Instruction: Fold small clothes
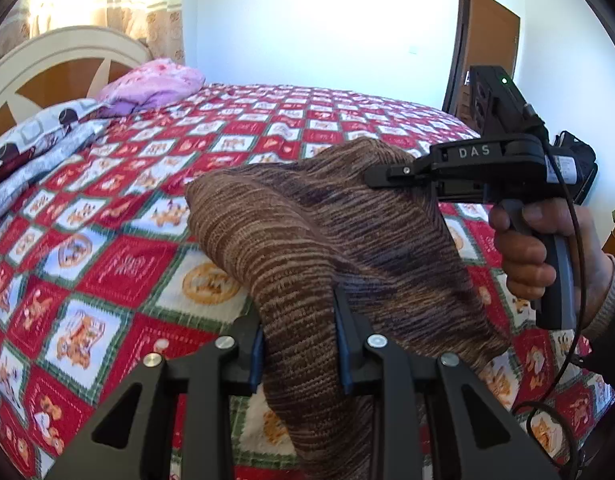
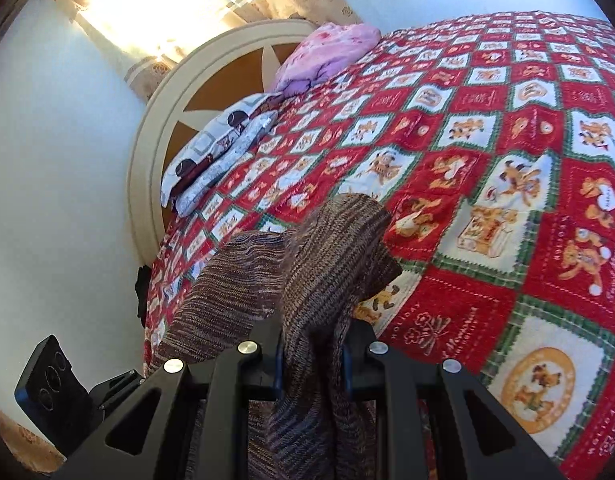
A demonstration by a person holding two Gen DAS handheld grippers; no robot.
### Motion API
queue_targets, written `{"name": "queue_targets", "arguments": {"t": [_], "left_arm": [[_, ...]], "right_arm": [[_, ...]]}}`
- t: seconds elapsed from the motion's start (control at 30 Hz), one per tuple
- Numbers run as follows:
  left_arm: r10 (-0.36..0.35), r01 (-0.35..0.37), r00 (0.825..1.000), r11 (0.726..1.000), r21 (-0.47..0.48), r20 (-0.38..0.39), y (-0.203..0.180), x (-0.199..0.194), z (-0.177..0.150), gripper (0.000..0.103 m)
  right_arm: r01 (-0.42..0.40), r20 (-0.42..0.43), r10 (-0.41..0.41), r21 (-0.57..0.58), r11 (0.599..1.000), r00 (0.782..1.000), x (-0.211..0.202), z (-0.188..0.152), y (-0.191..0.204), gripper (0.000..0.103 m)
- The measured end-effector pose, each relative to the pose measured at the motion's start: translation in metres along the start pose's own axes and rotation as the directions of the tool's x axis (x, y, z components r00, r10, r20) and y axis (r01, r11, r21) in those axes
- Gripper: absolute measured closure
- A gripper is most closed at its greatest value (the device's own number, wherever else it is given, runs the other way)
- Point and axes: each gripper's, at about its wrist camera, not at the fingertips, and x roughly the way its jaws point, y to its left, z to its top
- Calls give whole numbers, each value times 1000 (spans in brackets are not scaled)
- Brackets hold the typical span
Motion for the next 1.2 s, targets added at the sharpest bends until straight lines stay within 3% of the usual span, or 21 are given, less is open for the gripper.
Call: {"name": "queue_targets", "arguments": {"t": [0.4, 0.53, 0.7, 0.77, 0.83, 0.87, 0.93, 0.97, 1.07, 1.2], "left_arm": [[7, -10, 999, 999, -53, -52, 16, 17, -18, 72], [18, -22, 998, 997, -76, -60, 22, 22, -19, 63], [53, -54, 998, 997, -58, -24, 20, 3, -14, 61], [81, -80, 996, 996, -30, 41, 18, -13, -12, 55], [128, -128, 987, 992, -12, 96, 19, -24, -10, 25], [159, -159, 980, 987, -9, 119, 21, -25, -10, 21], [219, -221, 969, 975, 1, 111, 27, -14, -9, 21], [243, -244, 966, 970, -7, 90, 32, -6, -8, 21], [242, -241, 970, 969, -51, 14, 48, 17, -15, 20], [257, -256, 966, 966, -40, 27, 46, 20, -24, 20]], "right_arm": [[56, -39, -56, -5, 998, 998, 27, -3, -9, 82], [88, -57, -88, 2, 996, 994, 37, -3, -17, 82], [108, -49, -106, 32, 994, 993, 31, -6, -26, 74], [133, -16, -132, 18, 991, 991, 17, -7, -22, 73], [142, 43, -141, -24, 990, 989, -2, -8, -9, 69], [131, 66, -127, -53, 990, 990, -10, -10, 1, 64], [83, 92, -75, -90, 992, 993, -19, -16, 20, 41], [37, 91, -27, -109, 993, 995, -22, -22, 29, 40], [-102, -32, 98, -128, 987, 995, -10, -46, 44, 40], [-22, -90, 17, -54, 998, 996, 8, -70, 16, 41]]}}
